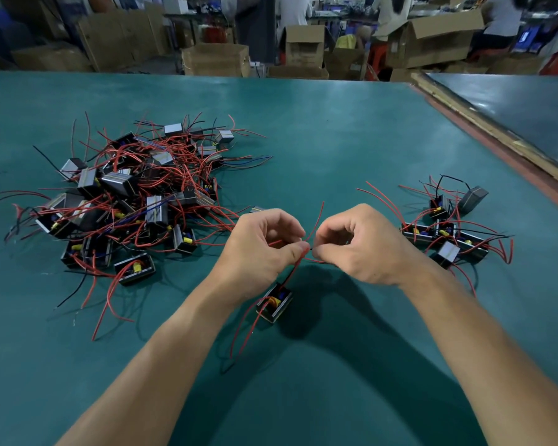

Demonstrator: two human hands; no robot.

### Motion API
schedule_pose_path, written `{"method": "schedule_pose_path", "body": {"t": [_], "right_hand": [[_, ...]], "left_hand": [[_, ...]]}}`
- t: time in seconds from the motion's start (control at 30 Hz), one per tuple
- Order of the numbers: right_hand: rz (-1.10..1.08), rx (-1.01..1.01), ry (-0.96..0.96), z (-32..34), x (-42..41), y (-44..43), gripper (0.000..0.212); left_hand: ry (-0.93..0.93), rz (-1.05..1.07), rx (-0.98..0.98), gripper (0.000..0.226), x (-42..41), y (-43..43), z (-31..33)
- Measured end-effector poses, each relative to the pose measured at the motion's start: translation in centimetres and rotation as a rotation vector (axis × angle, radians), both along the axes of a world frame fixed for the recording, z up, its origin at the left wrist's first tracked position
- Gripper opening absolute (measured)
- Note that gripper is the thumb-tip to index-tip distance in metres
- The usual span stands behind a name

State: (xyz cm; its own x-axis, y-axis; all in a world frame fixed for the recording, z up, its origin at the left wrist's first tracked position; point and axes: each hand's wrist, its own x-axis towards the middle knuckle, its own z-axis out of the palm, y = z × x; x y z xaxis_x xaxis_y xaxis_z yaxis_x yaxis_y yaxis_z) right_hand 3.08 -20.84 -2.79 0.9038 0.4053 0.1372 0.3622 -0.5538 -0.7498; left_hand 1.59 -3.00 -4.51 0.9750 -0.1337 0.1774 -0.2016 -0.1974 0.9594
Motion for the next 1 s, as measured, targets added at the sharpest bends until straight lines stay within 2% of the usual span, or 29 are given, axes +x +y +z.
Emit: {"method": "schedule_pose_path", "body": {"t": [0.13, 0.23, 0.3, 0.47, 0.53, 0.63, 0.83, 1.0], "right_hand": [[-0.082, 0.162, 0.275, -0.03, 0.34, 0.13, 0.020], [-0.123, 0.229, 0.384, -0.03, 0.59, -0.20, 0.026], [-0.120, 0.222, 0.355, -0.07, 0.67, -0.38, 0.026], [-0.156, 0.235, 0.024, -0.15, 0.63, -0.42, 0.013], [-0.068, 0.263, 0.025, -0.10, 0.47, -0.41, 0.005], [-0.007, 0.134, -0.003, -0.36, 0.34, -0.21, 0.001], [-0.032, 0.071, -0.082, -0.40, 0.39, -0.35, 0.011], [-0.142, 0.084, -0.084, -0.25, 0.71, -0.78, 0.014]], "left_hand": [[-0.165, 0.007, 0.120, 0.025, 0.10, 0.00, -0.34], [-0.163, 0.002, 0.117, 0.020, 0.10, 0.03, -0.56], [-0.141, 0.015, 0.124, 0.016, 0.16, -0.03, -0.68], [-0.104, 0.057, 0.112, 0.025, 0.36, 0.00, -0.70], [-0.080, 0.044, 0.075, 0.029, 0.30, -0.03, -0.51], [-0.030, 0.002, -0.016, 0.032, 0.25, -0.02, -0.38], [0.021, -0.030, -0.107, 0.035, 0.06, 0.18, 0.04], [-0.006, 0.038, -0.049, 0.031, 0.10, 0.35, 0.24]]}}
